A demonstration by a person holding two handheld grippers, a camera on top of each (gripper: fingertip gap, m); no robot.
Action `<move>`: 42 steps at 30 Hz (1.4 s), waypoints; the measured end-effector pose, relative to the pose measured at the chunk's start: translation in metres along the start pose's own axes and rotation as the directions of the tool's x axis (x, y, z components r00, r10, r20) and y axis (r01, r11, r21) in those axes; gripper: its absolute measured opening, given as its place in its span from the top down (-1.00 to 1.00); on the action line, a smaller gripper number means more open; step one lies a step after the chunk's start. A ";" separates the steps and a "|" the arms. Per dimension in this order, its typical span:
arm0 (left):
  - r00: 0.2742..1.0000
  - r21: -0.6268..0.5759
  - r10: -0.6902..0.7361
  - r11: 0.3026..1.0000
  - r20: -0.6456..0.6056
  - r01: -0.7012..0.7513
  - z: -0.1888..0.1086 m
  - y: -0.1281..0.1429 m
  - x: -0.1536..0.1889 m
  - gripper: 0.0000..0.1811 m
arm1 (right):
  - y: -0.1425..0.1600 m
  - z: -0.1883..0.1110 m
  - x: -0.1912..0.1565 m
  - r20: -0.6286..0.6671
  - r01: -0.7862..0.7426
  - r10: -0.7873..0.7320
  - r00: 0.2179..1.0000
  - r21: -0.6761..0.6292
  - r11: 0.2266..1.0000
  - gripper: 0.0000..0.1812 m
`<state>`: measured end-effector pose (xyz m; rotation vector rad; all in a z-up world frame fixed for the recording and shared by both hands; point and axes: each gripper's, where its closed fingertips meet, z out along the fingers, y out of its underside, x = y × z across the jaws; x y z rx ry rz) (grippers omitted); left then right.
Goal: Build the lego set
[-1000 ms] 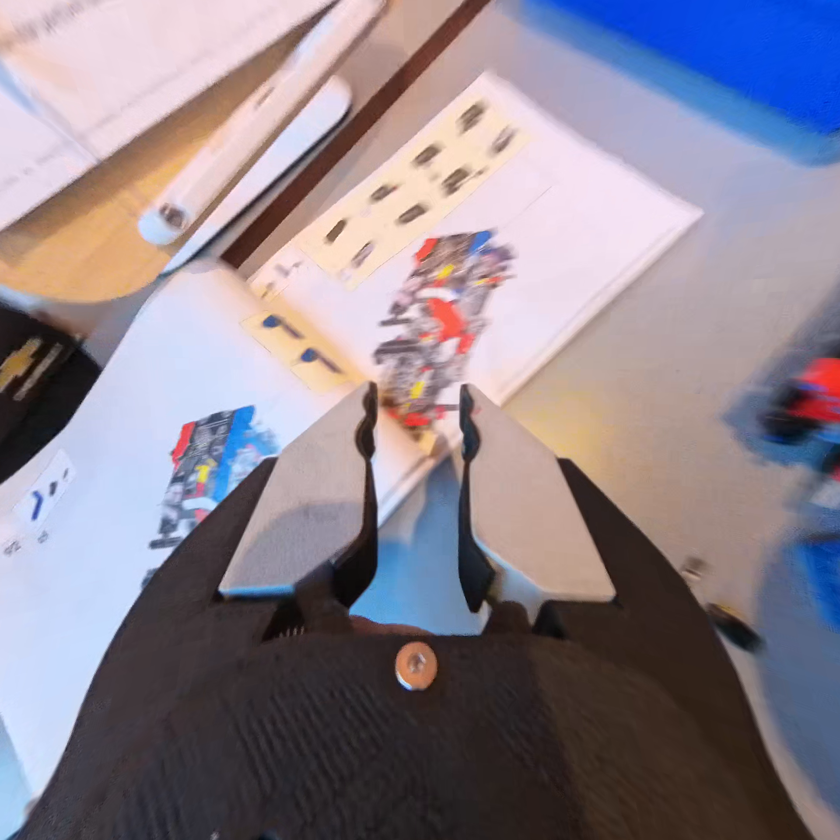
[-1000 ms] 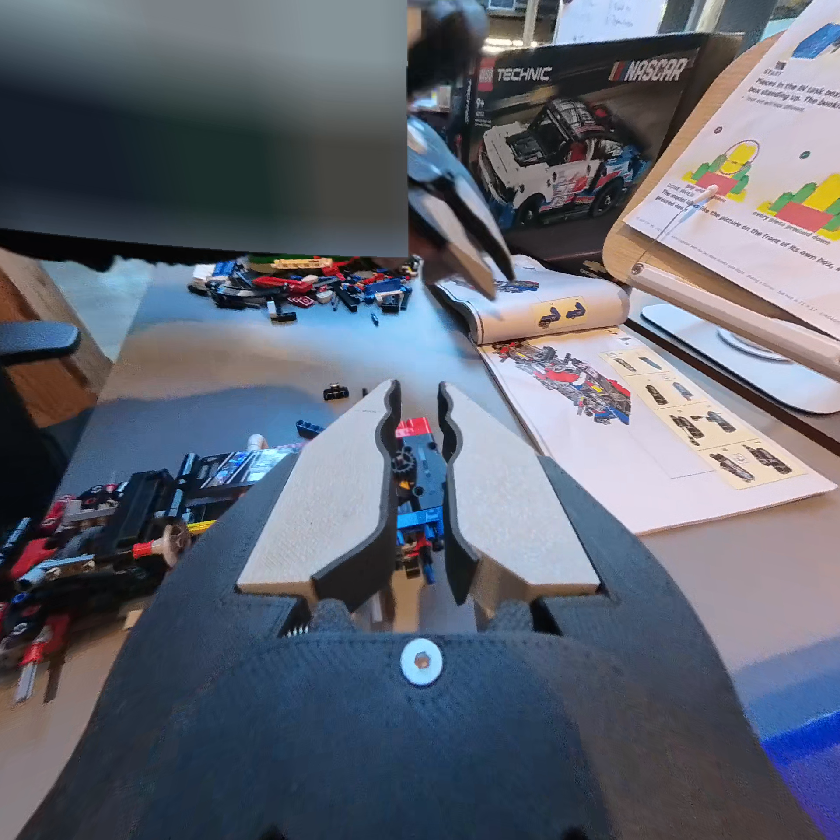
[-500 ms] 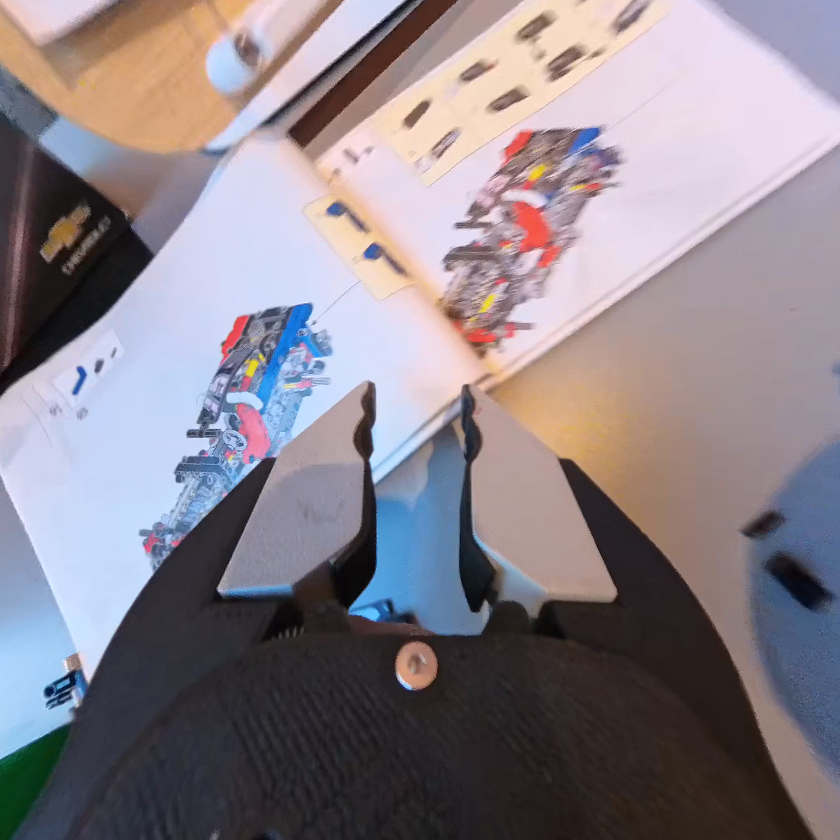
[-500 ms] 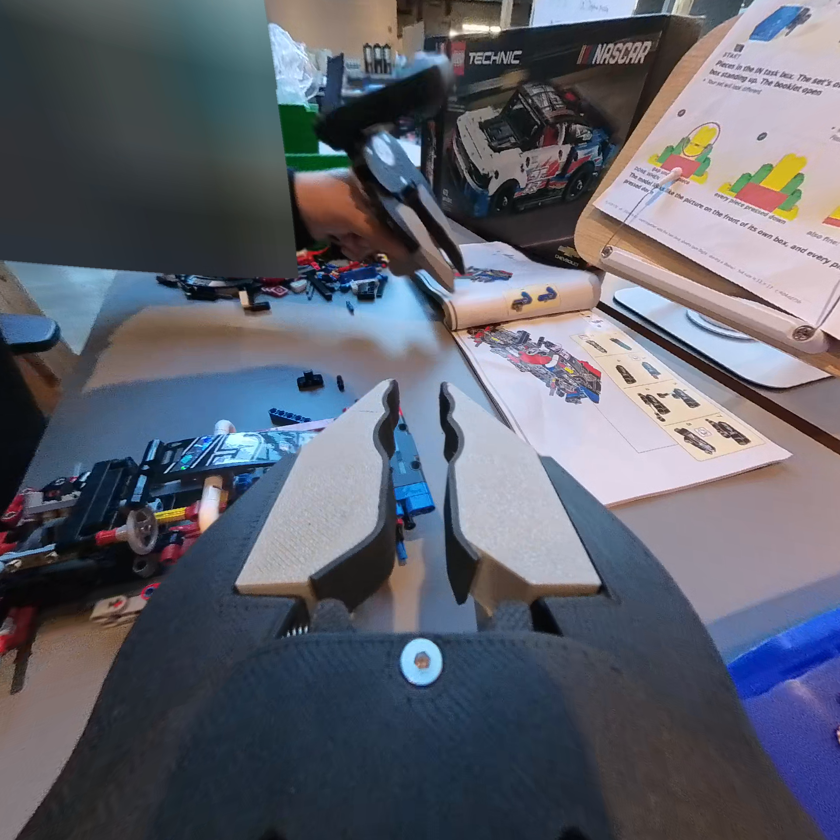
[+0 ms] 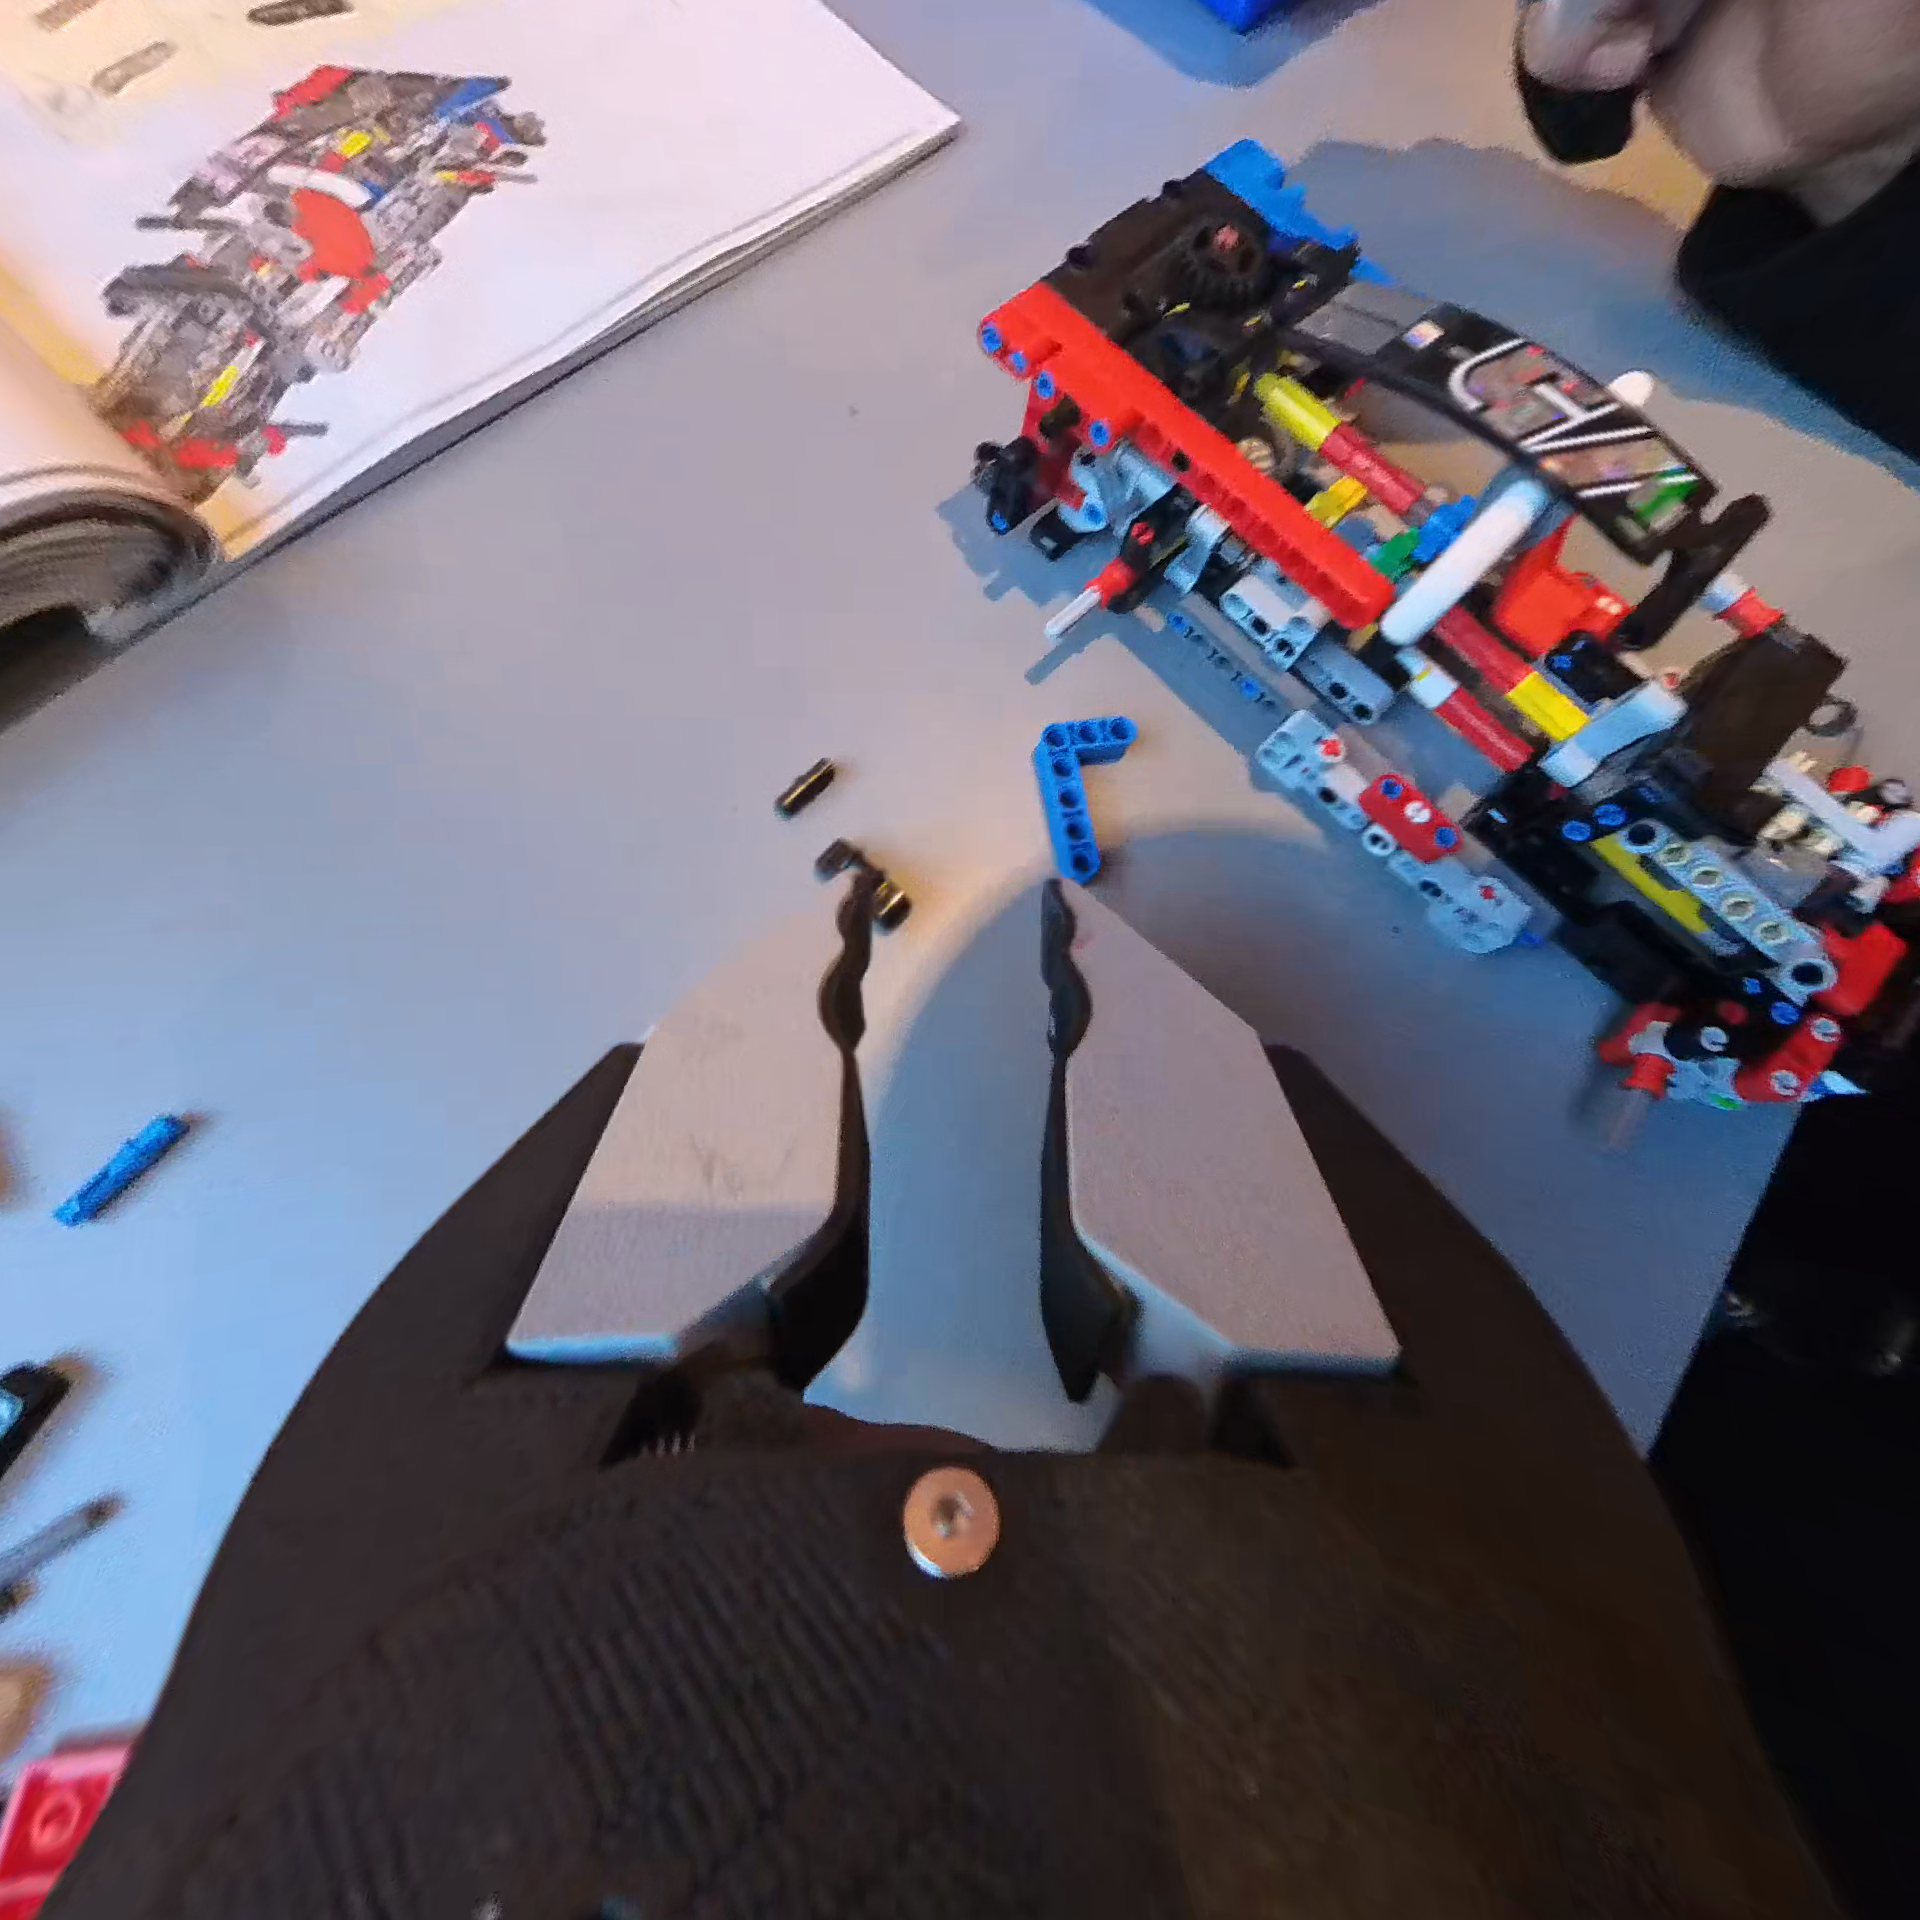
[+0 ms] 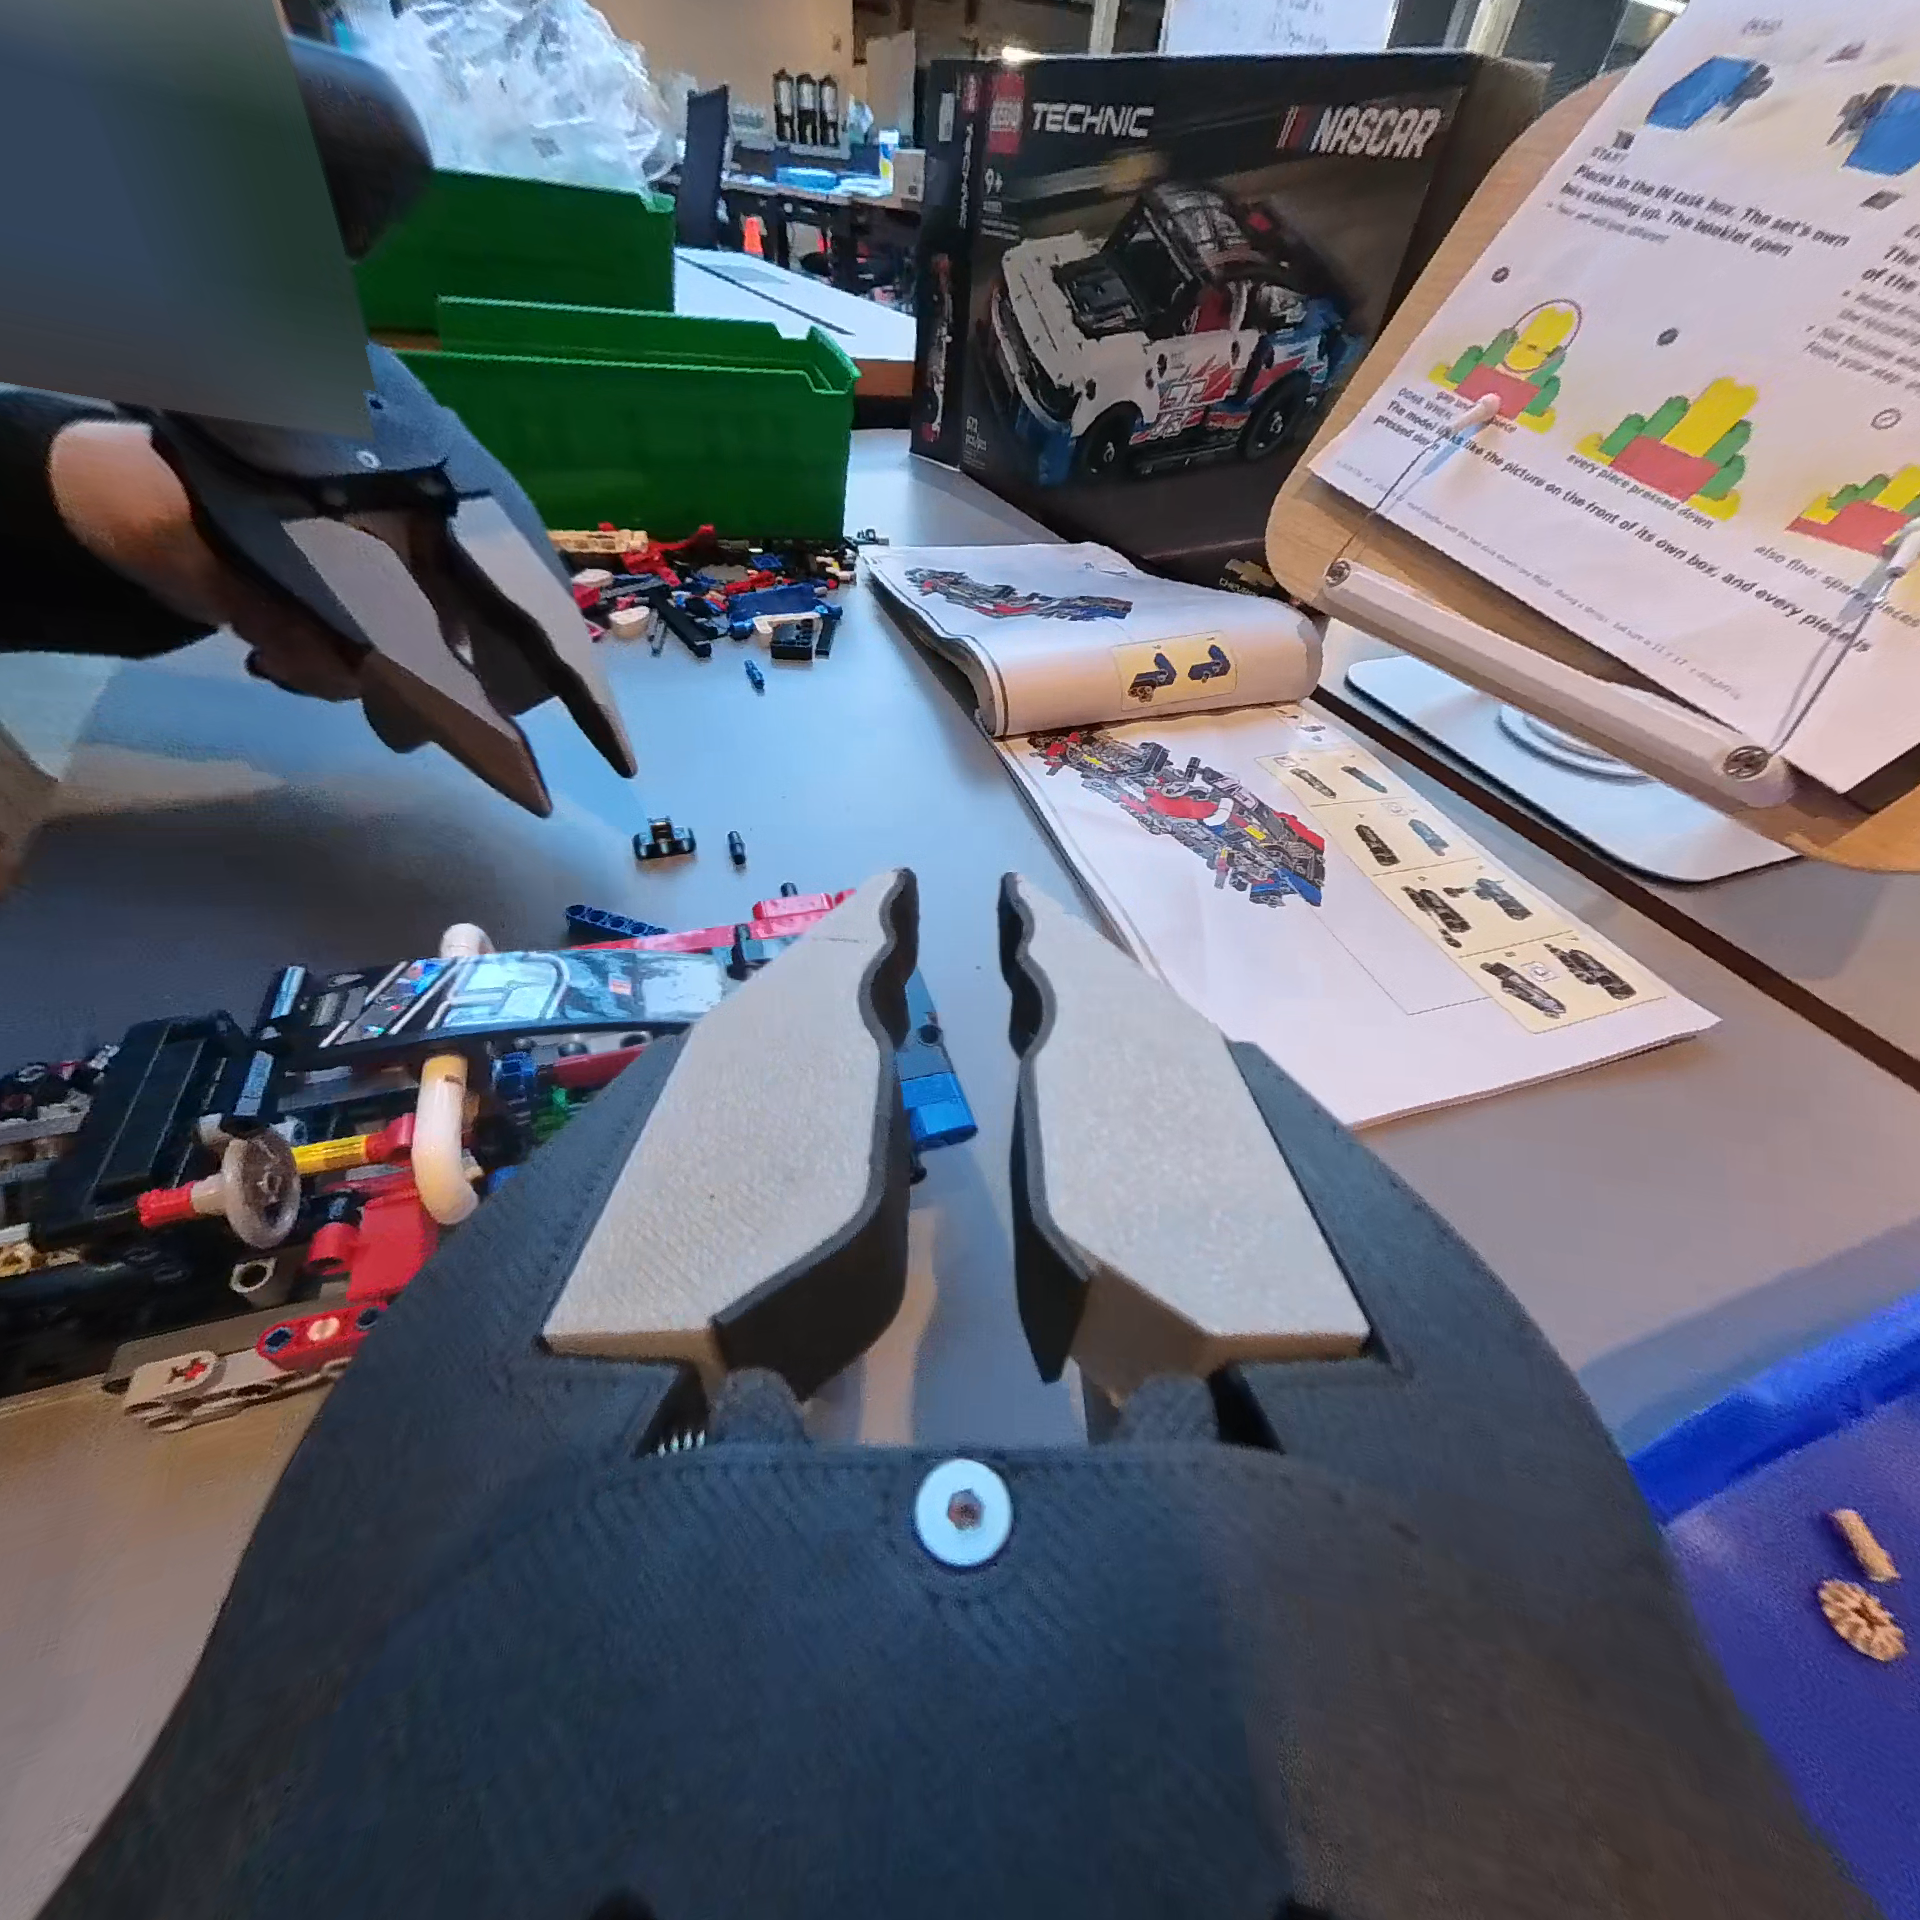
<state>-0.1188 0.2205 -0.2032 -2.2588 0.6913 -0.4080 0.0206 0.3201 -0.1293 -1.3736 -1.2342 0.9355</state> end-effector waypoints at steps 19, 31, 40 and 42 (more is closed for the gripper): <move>0.995 0.610 0.030 0.792 -0.092 0.033 -0.073 -0.023 0.015 0.72 | 0.015 -0.006 0.045 -0.186 -0.054 0.069 0.980 0.083 0.995 0.80; 0.992 0.694 0.076 0.720 -0.099 0.014 -0.090 -0.026 0.021 0.76 | 0.023 -0.006 0.067 -0.314 -0.036 0.044 0.949 0.030 0.999 0.85; 0.994 0.664 0.089 0.747 -0.061 -0.026 -0.083 -0.024 0.022 0.75 | 0.019 -0.009 0.067 -0.305 -0.041 0.058 0.951 0.063 0.997 0.87; 0.995 0.668 0.079 0.744 -0.062 -0.017 -0.084 -0.025 0.021 0.75 | 0.019 -0.010 0.067 -0.300 -0.045 0.063 0.952 0.068 0.997 0.87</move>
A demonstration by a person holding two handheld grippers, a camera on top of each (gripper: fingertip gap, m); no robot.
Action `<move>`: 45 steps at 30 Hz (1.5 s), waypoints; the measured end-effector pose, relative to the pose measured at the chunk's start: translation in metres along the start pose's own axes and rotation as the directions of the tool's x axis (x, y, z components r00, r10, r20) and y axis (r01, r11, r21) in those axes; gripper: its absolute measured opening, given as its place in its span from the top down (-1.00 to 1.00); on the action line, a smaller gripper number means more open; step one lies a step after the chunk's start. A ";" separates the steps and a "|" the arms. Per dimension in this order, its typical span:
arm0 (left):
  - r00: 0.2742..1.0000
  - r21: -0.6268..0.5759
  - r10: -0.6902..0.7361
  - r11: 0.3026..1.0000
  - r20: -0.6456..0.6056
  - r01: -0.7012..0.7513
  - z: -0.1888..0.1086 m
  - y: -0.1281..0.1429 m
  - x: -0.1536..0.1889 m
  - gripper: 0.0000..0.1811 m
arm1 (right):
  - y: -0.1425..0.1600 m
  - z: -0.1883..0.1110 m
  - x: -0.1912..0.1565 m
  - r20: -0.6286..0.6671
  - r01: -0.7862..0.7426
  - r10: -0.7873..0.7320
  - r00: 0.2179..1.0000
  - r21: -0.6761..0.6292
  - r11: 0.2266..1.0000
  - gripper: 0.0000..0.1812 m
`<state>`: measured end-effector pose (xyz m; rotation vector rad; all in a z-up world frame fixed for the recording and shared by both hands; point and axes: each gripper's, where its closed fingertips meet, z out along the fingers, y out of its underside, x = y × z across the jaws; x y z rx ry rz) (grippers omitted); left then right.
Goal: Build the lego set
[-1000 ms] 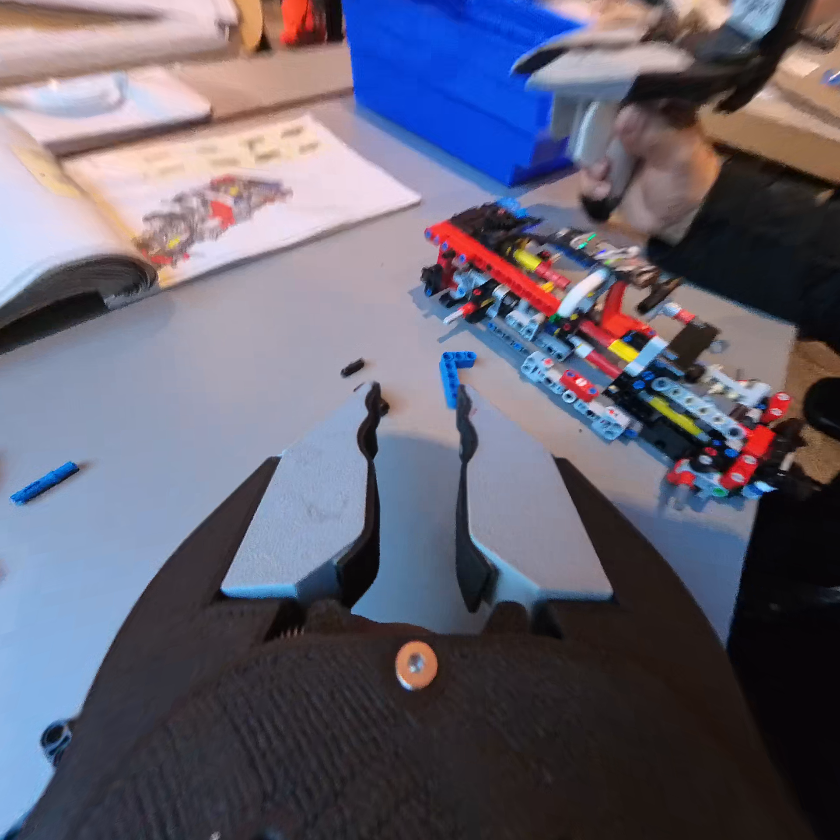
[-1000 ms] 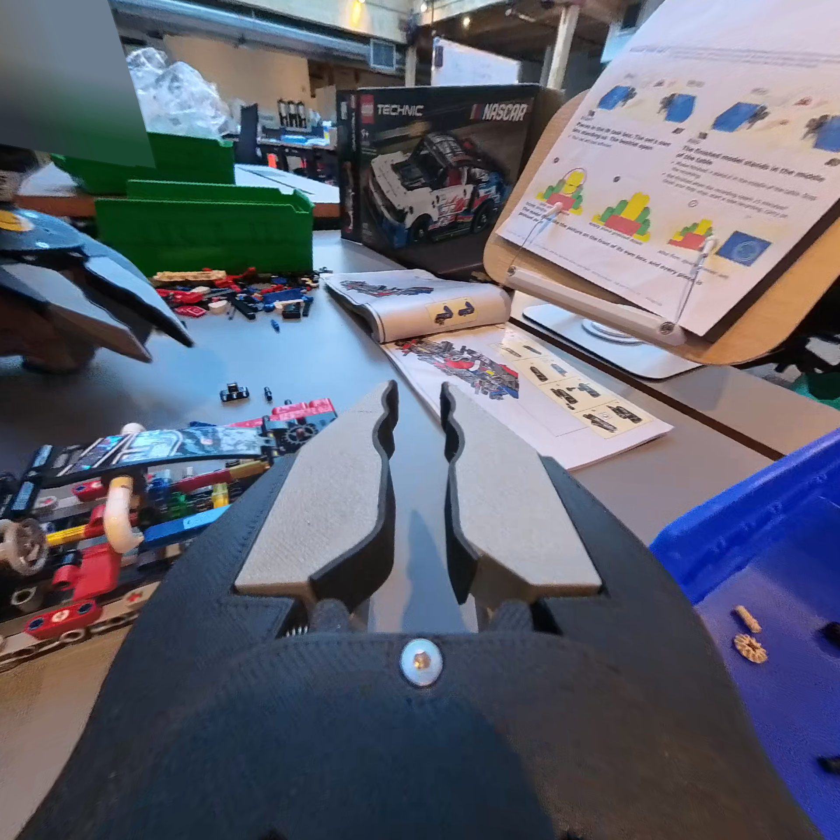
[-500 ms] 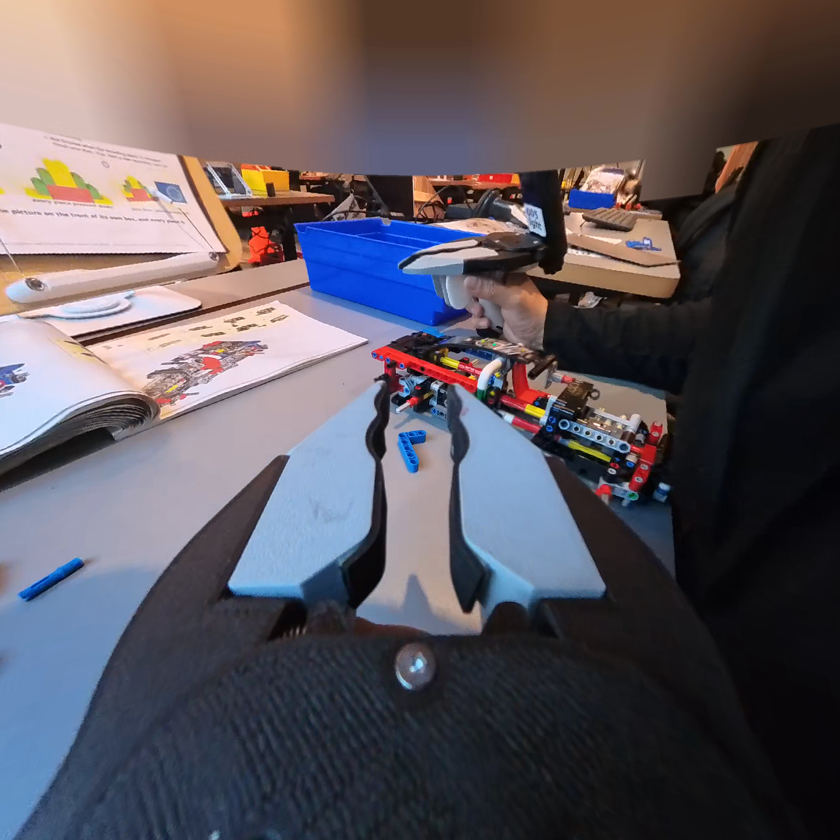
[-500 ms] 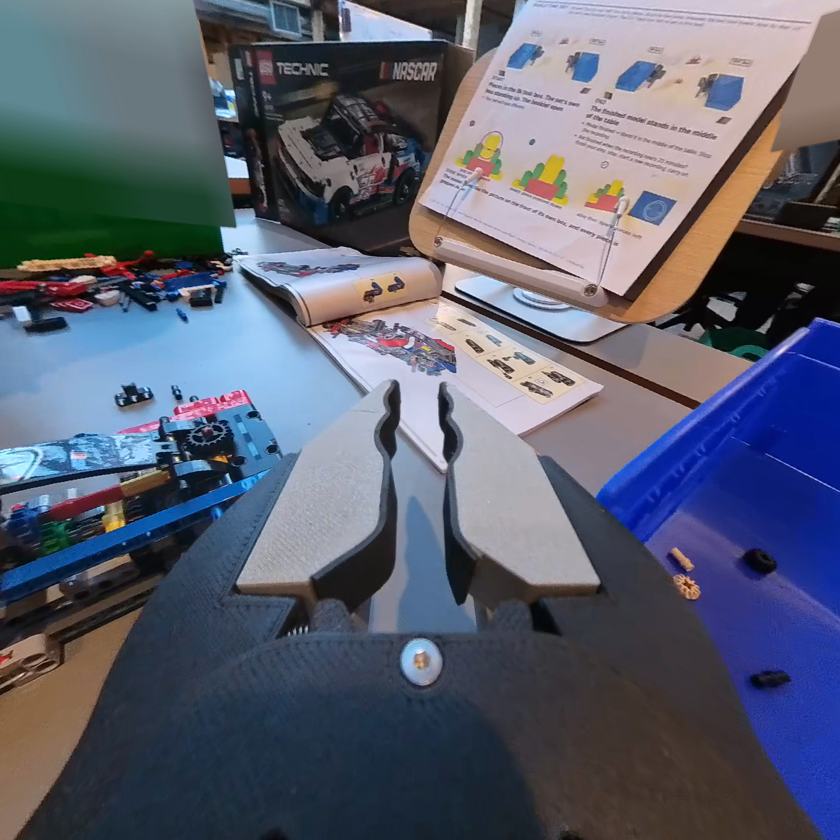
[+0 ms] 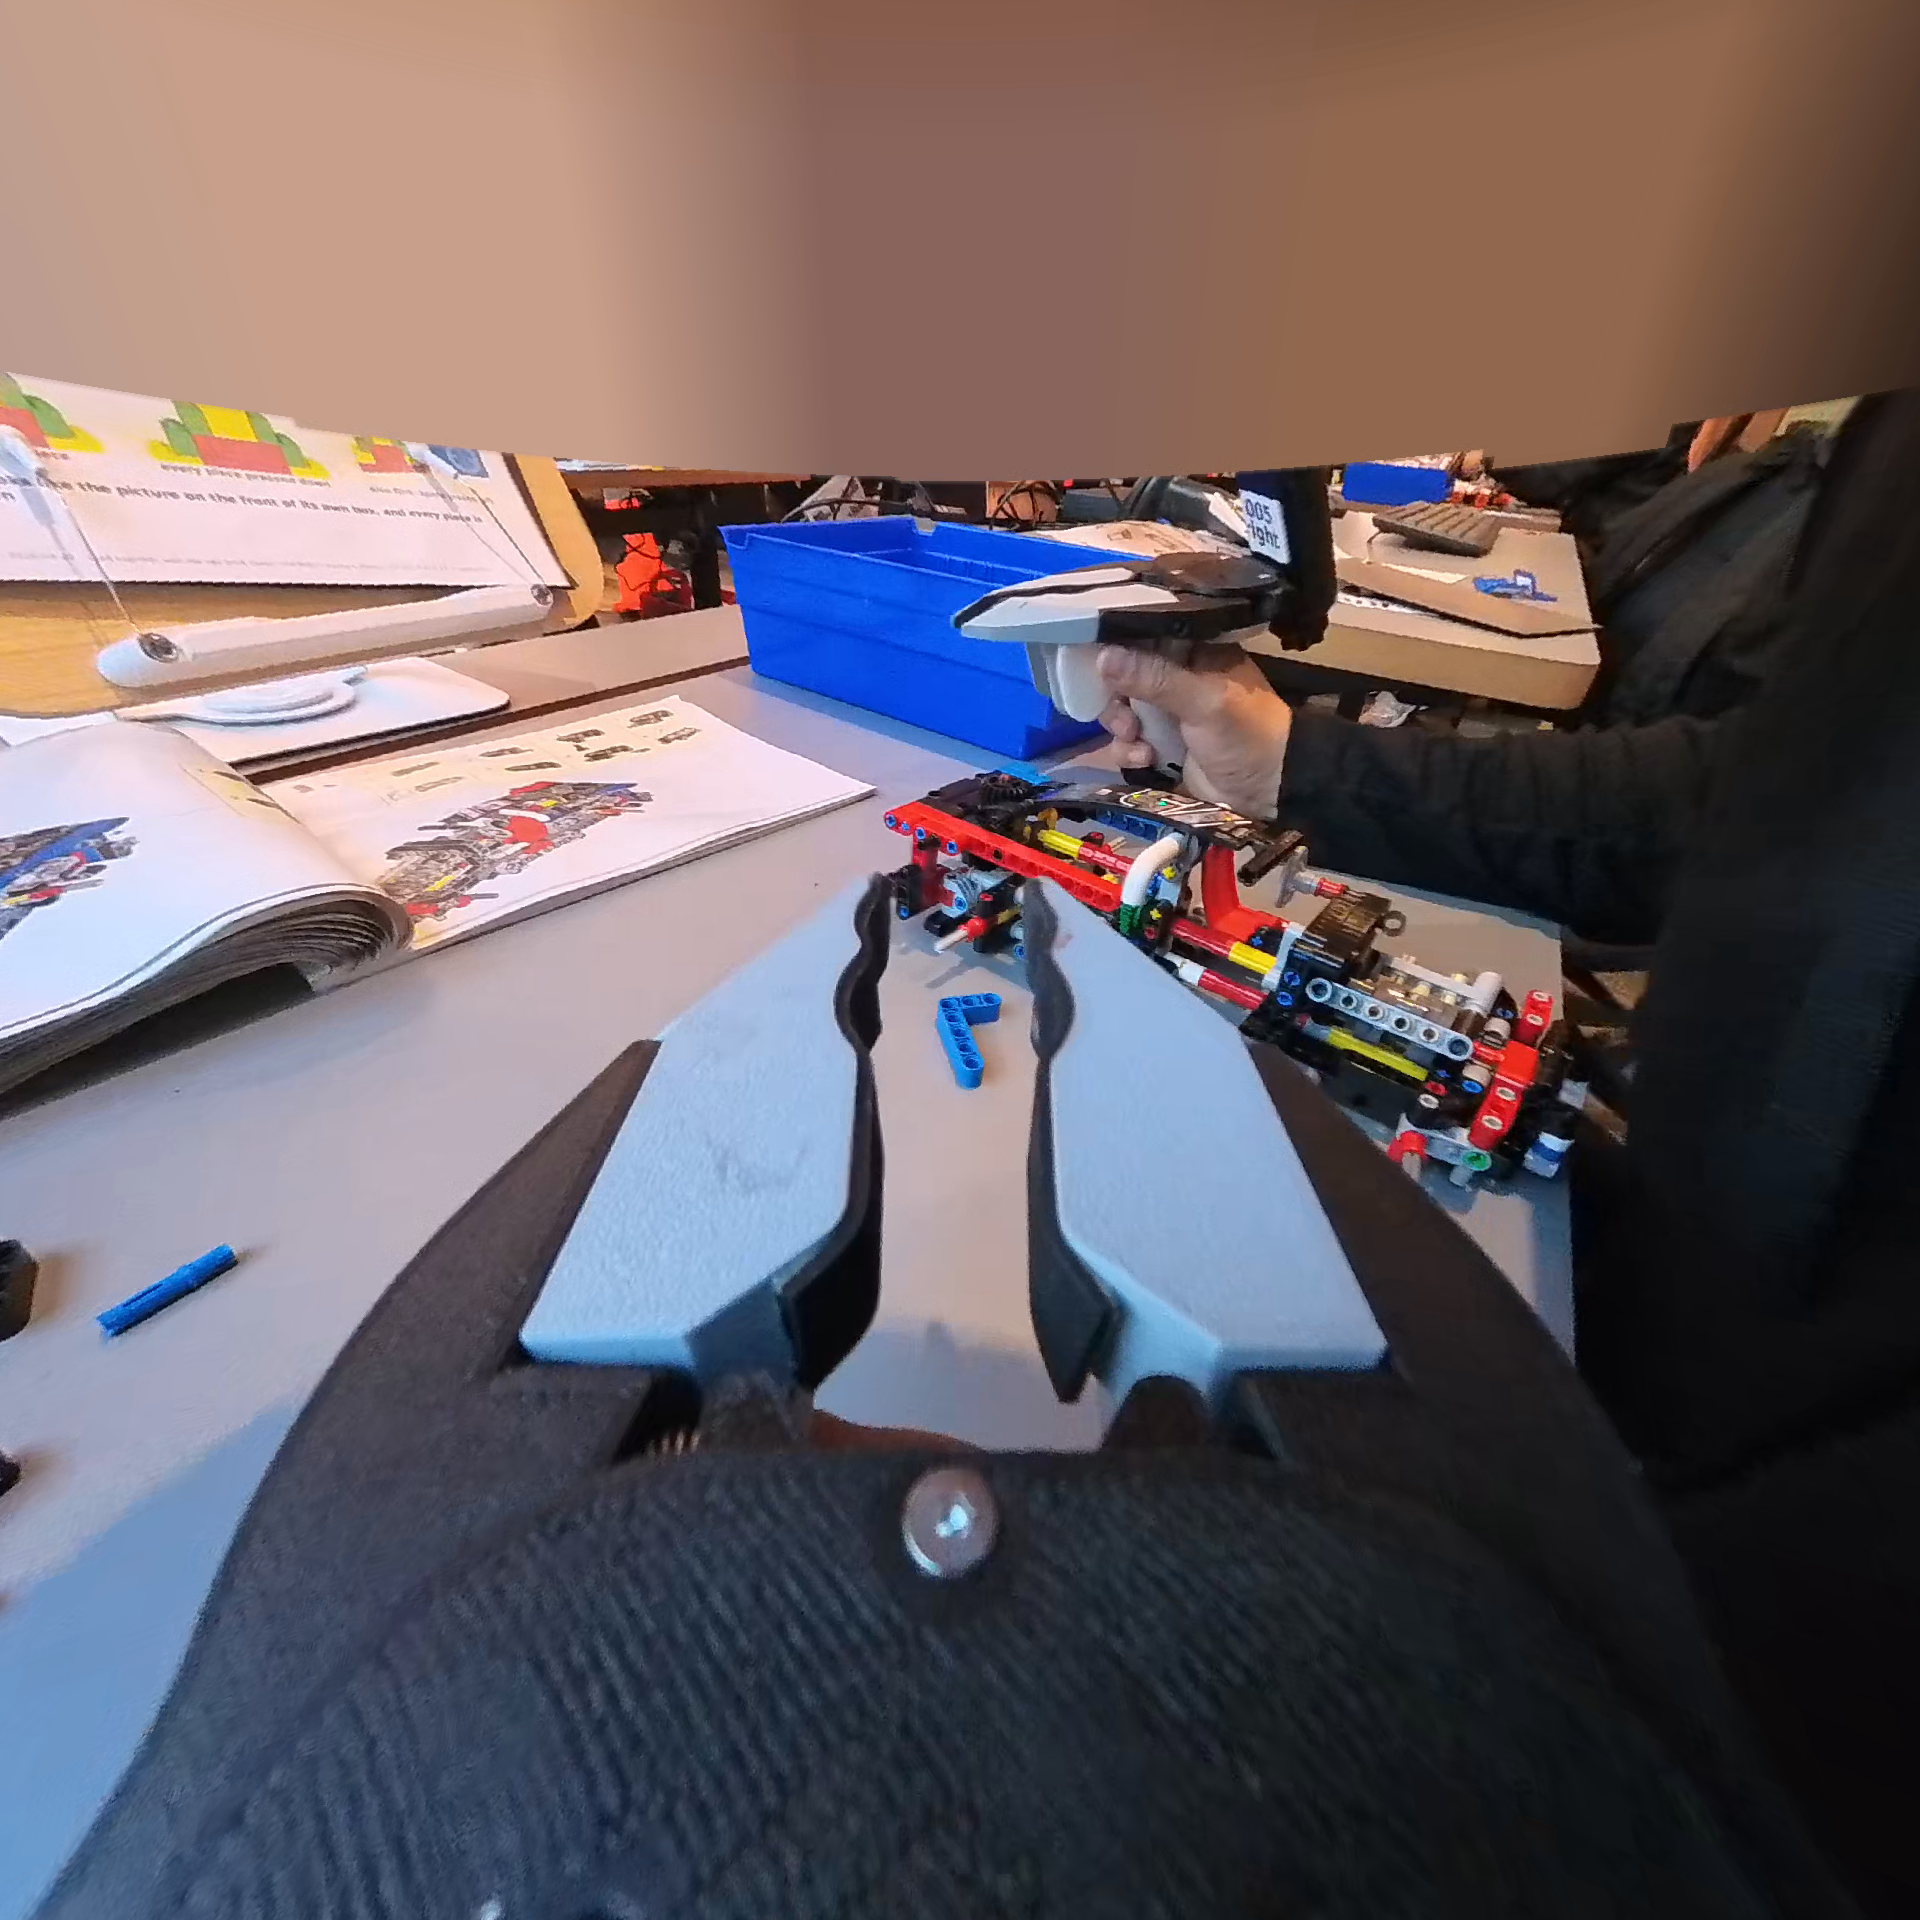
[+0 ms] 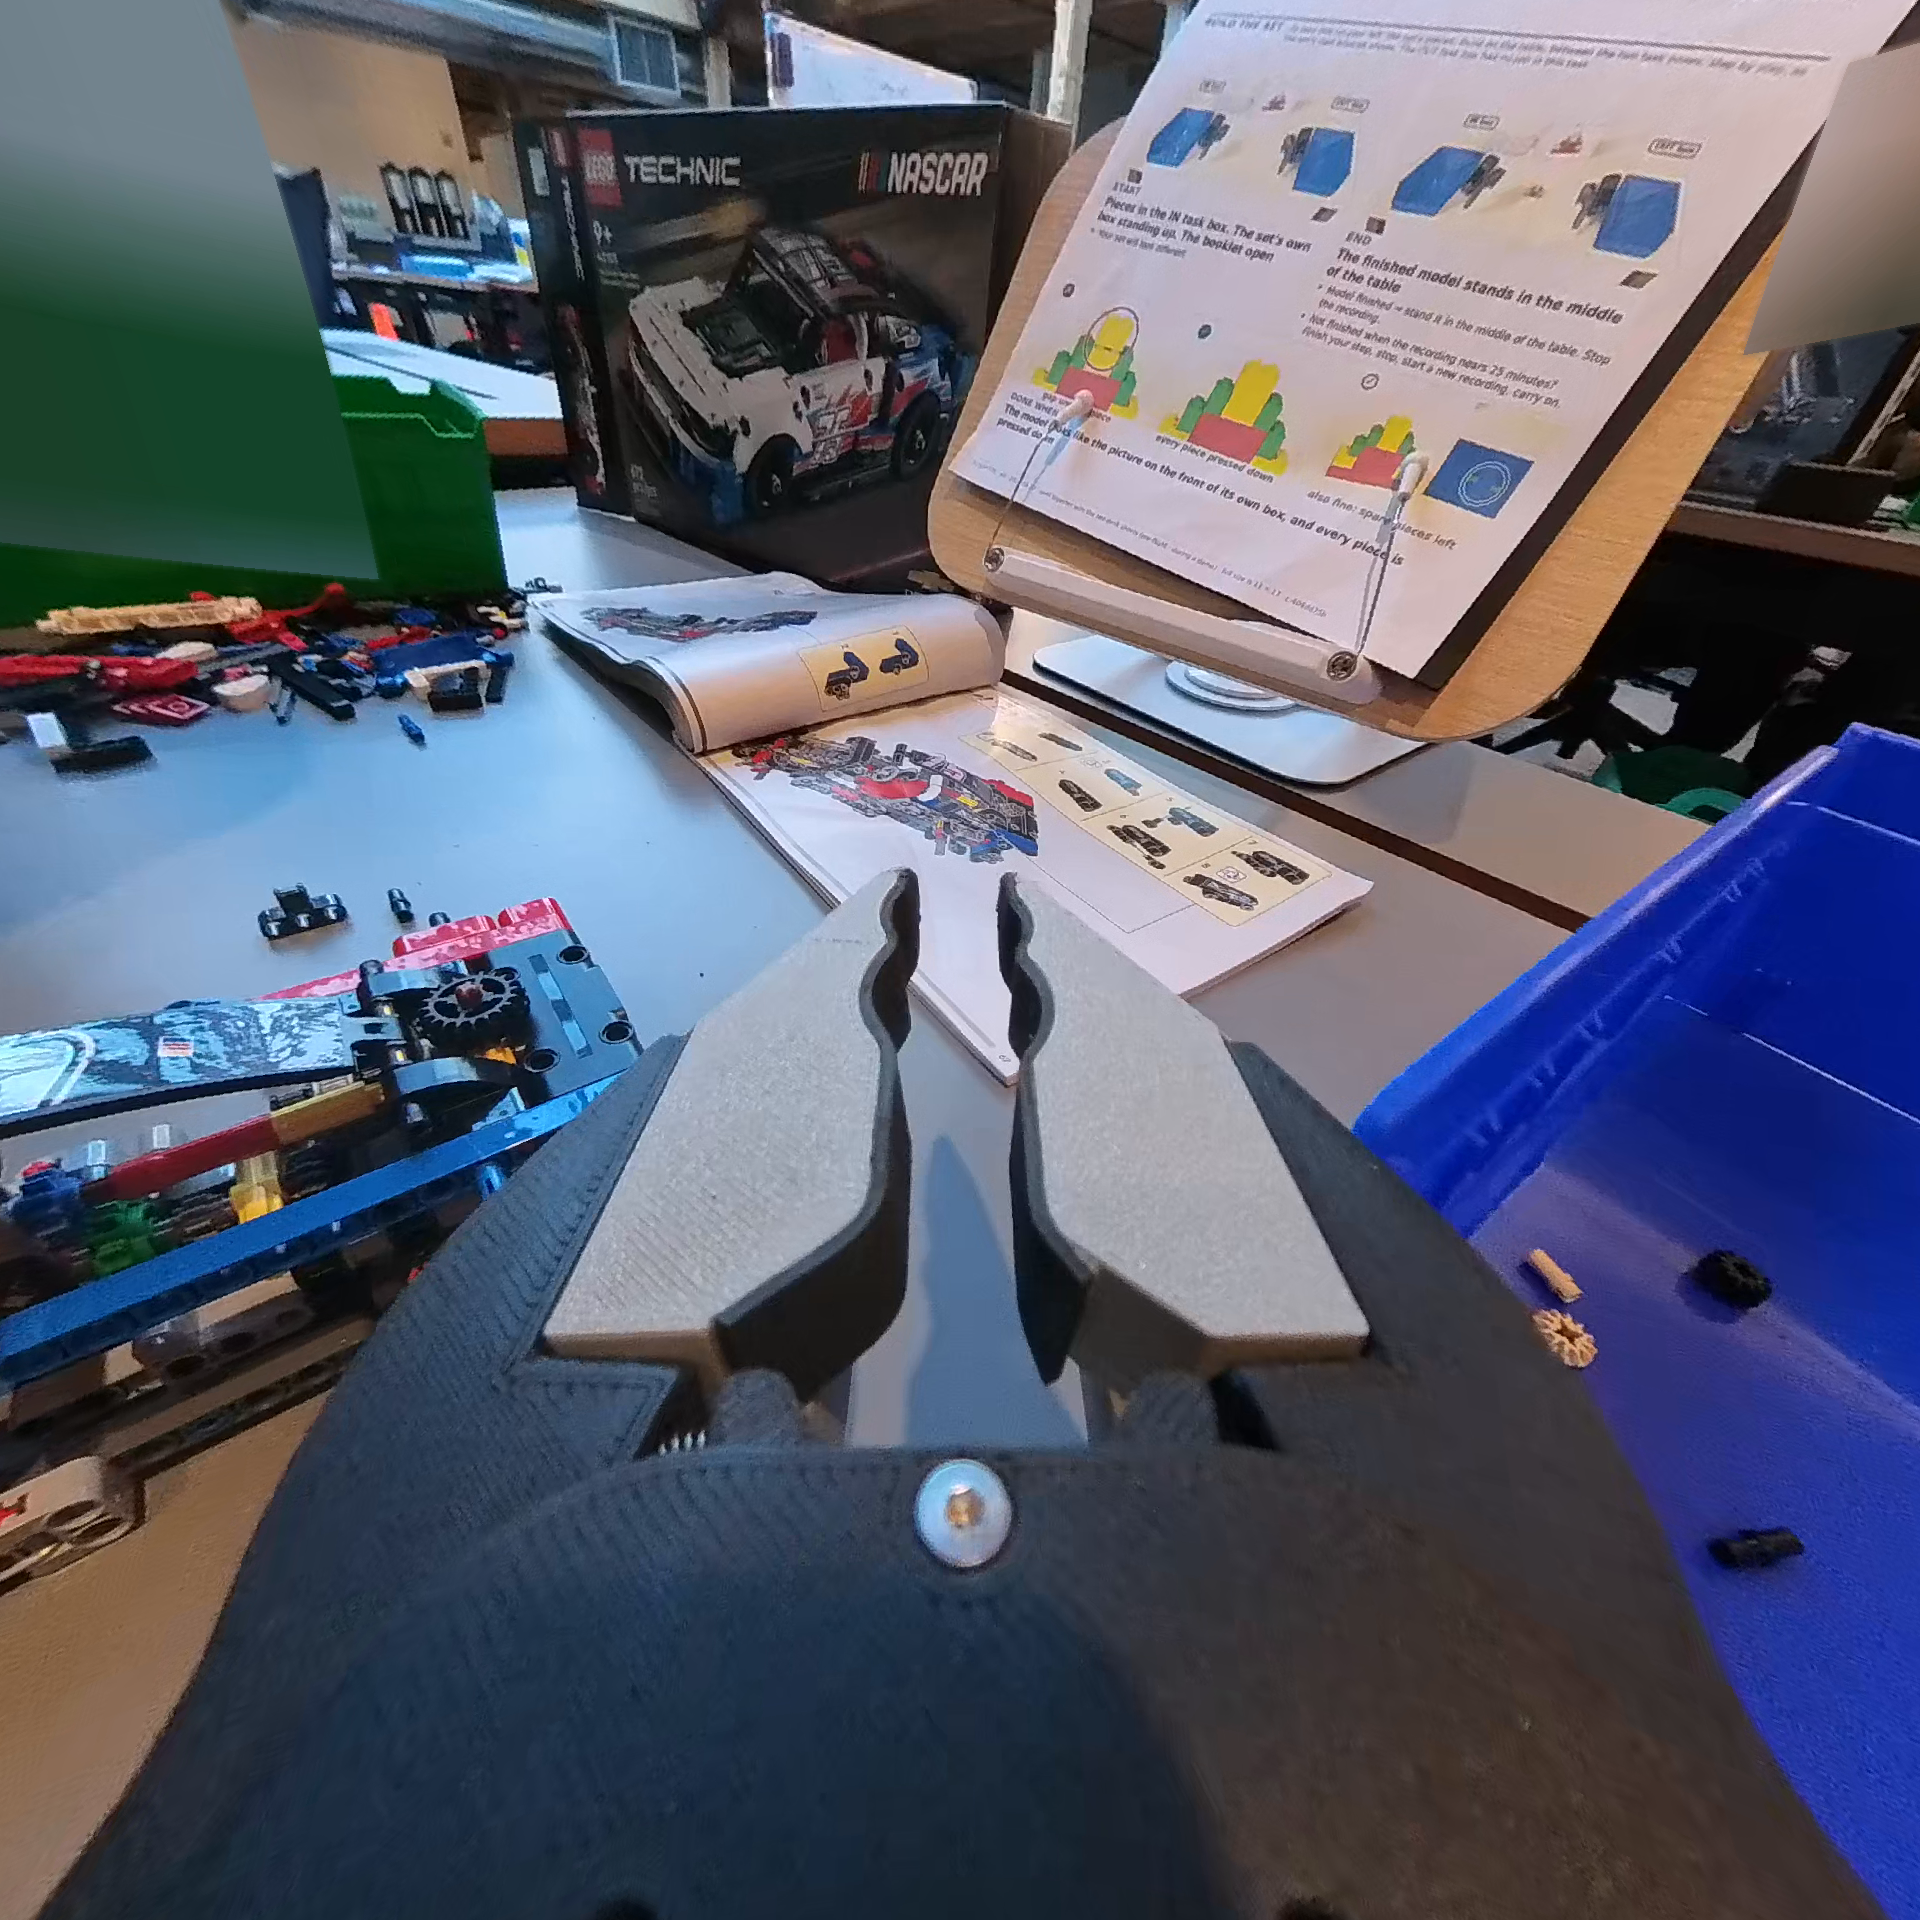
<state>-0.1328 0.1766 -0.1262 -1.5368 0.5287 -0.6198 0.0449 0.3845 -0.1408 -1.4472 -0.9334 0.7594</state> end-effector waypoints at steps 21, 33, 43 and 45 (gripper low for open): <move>0.972 -0.080 -0.171 0.979 0.160 0.185 -0.003 0.005 -0.038 0.65 | 0.001 0.001 -0.006 0.022 -0.006 0.006 1.000 -0.008 1.000 0.95; 0.853 -0.667 0.085 0.665 0.516 0.337 -0.112 0.021 -0.253 1.00 | -0.002 -0.002 -0.007 0.023 0.009 -0.009 1.000 0.016 1.000 0.98; 0.786 -0.686 0.036 0.513 0.618 0.516 -0.115 0.067 -0.265 0.91 | -0.005 -0.005 -0.012 0.061 -0.024 0.022 0.998 0.039 0.999 0.98; 0.788 -0.713 0.066 0.477 0.612 0.514 -0.119 0.073 -0.264 0.96 | -0.007 -0.006 -0.013 0.074 -0.041 0.037 0.997 0.045 0.998 0.98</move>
